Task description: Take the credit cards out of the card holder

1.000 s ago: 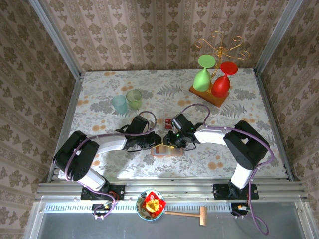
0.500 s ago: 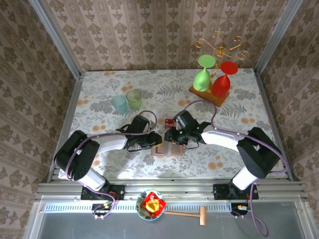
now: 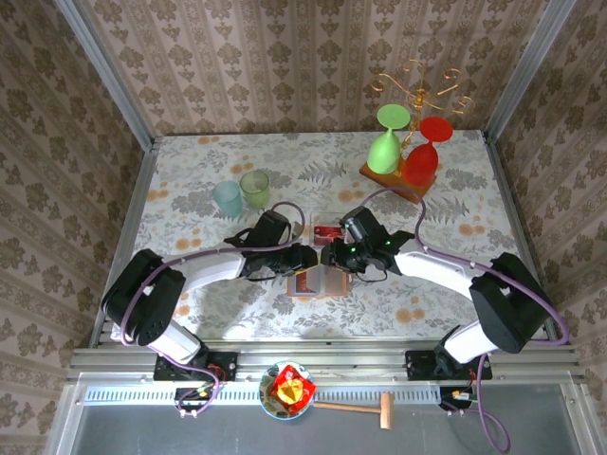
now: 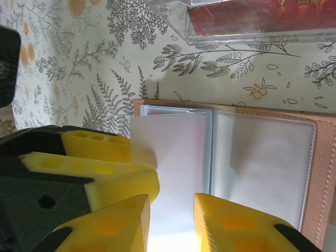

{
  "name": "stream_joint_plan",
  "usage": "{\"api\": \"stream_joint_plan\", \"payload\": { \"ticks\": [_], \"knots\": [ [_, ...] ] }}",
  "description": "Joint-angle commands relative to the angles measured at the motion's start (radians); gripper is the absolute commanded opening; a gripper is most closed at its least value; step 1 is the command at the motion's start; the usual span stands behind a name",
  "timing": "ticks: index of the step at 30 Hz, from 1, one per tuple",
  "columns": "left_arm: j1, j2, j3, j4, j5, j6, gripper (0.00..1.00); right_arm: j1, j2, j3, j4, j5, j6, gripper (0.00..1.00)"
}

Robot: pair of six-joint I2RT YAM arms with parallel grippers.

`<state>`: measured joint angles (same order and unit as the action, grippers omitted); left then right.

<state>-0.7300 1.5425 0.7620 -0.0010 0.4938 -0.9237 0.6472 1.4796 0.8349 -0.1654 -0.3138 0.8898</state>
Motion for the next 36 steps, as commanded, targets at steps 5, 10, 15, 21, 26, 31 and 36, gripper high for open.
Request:
{"api": "stream_joint_plan", "payload": {
  "ticks": [5, 10, 15, 21, 26, 31, 36],
  "knots": [
    [-0.034, 0.04, 0.067, -0.026, 0.004, 0.022, 0.39, -0.024, -0.075, -0.036, -0.05, 0.045, -0.019, 0.29],
    [-0.049, 0.068, 0.091, -0.021, 0.005, 0.017, 0.41, -0.036, -0.116, -0.059, -0.052, 0.05, -0.02, 0.29],
    [-0.059, 0.102, 0.119, -0.017, 0.012, 0.02, 0.43, -0.047, -0.142, -0.078, -0.065, 0.057, -0.022, 0.31],
    [-0.071, 0.147, 0.153, -0.006, 0.022, 0.022, 0.46, -0.062, -0.184, -0.1, -0.083, 0.064, -0.025, 0.32],
    [-0.084, 0.193, 0.182, 0.015, 0.033, 0.019, 0.48, -0.079, -0.218, -0.112, -0.107, 0.068, -0.037, 0.32],
    [-0.092, 0.222, 0.182, 0.039, 0.04, 0.008, 0.49, -0.089, -0.239, -0.12, -0.119, 0.067, -0.042, 0.33],
    [-0.093, 0.223, 0.178, 0.043, 0.037, 0.008, 0.49, -0.09, -0.235, -0.122, -0.112, 0.062, -0.042, 0.33]
  ]
}}
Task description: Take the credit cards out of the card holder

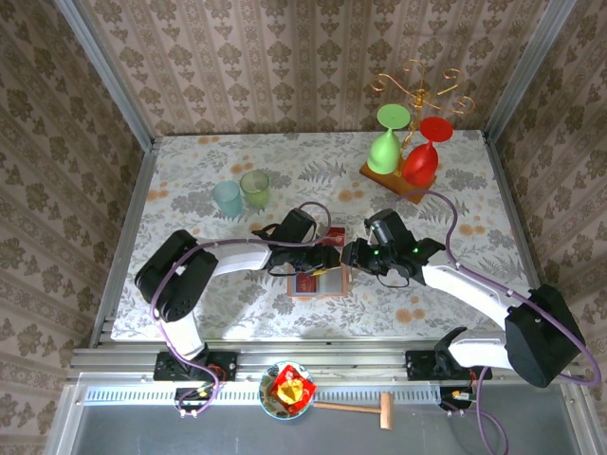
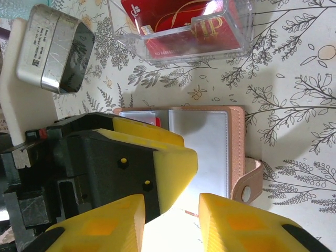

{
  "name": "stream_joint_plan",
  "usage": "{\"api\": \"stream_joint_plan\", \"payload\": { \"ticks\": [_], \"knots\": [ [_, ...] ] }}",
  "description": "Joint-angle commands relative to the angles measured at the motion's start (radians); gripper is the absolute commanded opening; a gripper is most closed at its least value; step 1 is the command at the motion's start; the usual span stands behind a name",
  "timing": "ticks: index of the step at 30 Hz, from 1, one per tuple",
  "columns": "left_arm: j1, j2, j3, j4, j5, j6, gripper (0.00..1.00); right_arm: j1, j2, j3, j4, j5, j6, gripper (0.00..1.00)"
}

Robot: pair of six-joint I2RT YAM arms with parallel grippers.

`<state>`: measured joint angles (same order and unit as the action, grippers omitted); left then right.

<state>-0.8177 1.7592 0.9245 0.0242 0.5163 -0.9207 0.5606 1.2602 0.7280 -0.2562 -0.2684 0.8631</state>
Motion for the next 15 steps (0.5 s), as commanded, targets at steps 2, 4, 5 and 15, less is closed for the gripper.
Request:
{"api": "stream_joint_plan", "payload": {
  "ticks": [2, 4, 5, 15],
  "knots": [
    [-0.004, 0.005, 0.015, 0.019, 0.015, 0.005, 0.49, -0.004, -0.007, -0.015, -0.016, 0.012, -0.014, 0.33],
    [-0.004, 0.001, 0.014, 0.018, 0.015, 0.006, 0.49, -0.004, 0.002, -0.015, -0.008, 0.005, -0.013, 0.33],
    [-0.002, -0.002, 0.014, 0.016, 0.015, 0.006, 0.49, -0.004, 0.006, -0.013, -0.003, 0.0, -0.011, 0.33],
    [0.017, -0.063, -0.007, -0.011, 0.002, 0.02, 0.48, -0.004, 0.065, -0.005, 0.049, -0.041, 0.003, 0.32]
  ]
}}
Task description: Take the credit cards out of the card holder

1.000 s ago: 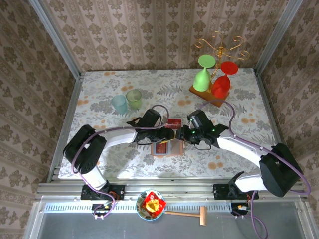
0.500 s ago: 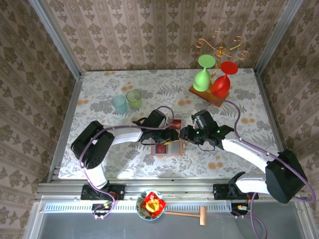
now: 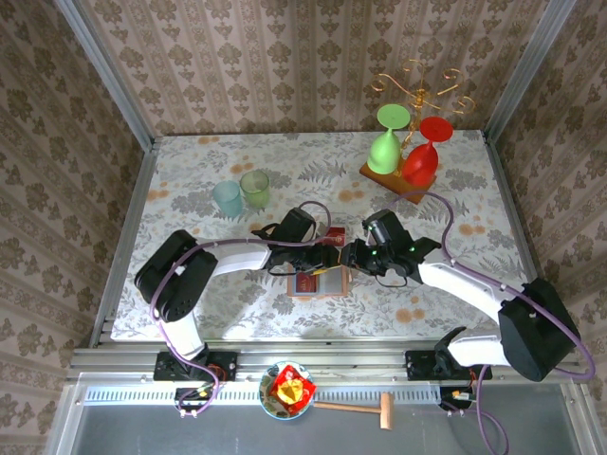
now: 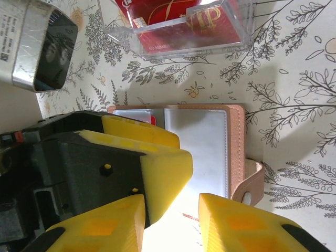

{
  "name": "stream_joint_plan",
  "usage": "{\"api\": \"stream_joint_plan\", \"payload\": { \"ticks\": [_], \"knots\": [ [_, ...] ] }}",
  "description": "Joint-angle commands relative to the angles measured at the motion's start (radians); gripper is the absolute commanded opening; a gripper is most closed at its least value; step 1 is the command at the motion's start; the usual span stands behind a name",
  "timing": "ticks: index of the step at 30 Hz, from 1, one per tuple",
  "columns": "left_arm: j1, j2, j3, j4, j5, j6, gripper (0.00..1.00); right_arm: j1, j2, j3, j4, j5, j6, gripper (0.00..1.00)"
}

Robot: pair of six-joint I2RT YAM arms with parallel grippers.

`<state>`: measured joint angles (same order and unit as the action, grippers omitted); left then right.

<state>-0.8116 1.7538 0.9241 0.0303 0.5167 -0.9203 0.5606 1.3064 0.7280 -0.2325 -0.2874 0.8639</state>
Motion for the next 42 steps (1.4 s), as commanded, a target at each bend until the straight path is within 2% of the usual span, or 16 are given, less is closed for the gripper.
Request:
{"api": "stream_joint_plan", "payload": {
  "ticks": [1, 14, 27, 32, 42],
  "knots": [
    [0.012, -0.066, -0.009, -0.022, -0.002, 0.02, 0.48, -0.003, 0.026, -0.004, 0.032, -0.025, 0.004, 0.33],
    [0.064, -0.208, -0.134, -0.054, -0.039, 0.031, 0.46, 0.024, 0.146, 0.039, 0.104, -0.052, 0.03, 0.31],
    [0.131, -0.324, -0.267, -0.068, -0.051, 0.04, 0.39, 0.085, 0.288, 0.102, 0.153, -0.072, 0.055, 0.29],
    [0.146, -0.324, -0.301, -0.049, -0.05, 0.04, 0.33, 0.097, 0.288, 0.104, 0.147, -0.064, 0.064, 0.28],
    [0.165, -0.306, -0.307, -0.053, -0.046, 0.061, 0.32, 0.108, 0.233, 0.143, 0.086, -0.037, 0.054, 0.28]
  ]
}}
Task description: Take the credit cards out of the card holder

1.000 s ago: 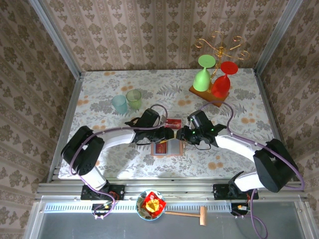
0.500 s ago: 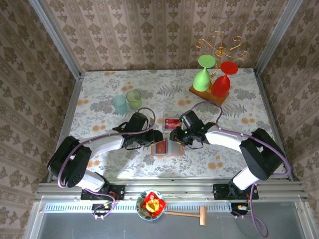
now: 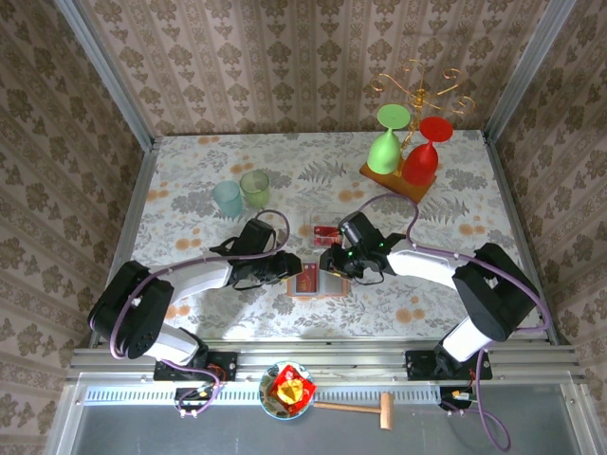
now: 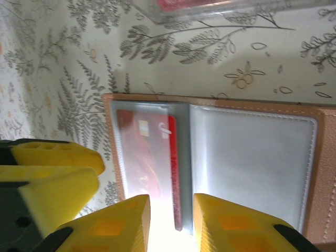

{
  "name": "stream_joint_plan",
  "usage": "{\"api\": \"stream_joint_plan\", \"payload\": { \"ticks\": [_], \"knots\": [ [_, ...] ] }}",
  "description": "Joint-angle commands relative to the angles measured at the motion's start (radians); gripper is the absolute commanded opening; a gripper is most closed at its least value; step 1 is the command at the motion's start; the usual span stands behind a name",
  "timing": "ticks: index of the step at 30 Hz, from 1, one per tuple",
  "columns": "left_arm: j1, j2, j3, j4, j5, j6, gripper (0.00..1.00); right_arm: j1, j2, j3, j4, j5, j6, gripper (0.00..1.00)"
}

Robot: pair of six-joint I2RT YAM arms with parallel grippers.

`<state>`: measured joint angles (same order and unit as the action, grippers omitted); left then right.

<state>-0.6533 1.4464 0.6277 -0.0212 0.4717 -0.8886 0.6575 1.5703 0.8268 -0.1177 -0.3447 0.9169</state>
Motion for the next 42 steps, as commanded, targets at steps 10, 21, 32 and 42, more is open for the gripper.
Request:
{"api": "stream_joint_plan", "payload": {
  "ticks": [10, 21, 32, 42],
  "knots": [
    [0.008, 0.022, -0.042, 0.035, 0.005, 0.017, 0.28, 0.05, 0.061, 0.112, -0.021, -0.011, -0.002, 0.27],
    [0.007, 0.038, -0.059, 0.052, 0.008, 0.013, 0.27, 0.059, 0.127, 0.1, 0.007, -0.019, 0.002, 0.27],
    [0.008, 0.044, -0.075, 0.062, 0.004, 0.01, 0.27, 0.06, 0.154, 0.089, 0.021, -0.024, 0.006, 0.27],
    [0.009, 0.052, -0.079, 0.072, 0.007, 0.006, 0.27, 0.061, 0.166, 0.085, 0.018, -0.031, 0.008, 0.28]
  ]
}}
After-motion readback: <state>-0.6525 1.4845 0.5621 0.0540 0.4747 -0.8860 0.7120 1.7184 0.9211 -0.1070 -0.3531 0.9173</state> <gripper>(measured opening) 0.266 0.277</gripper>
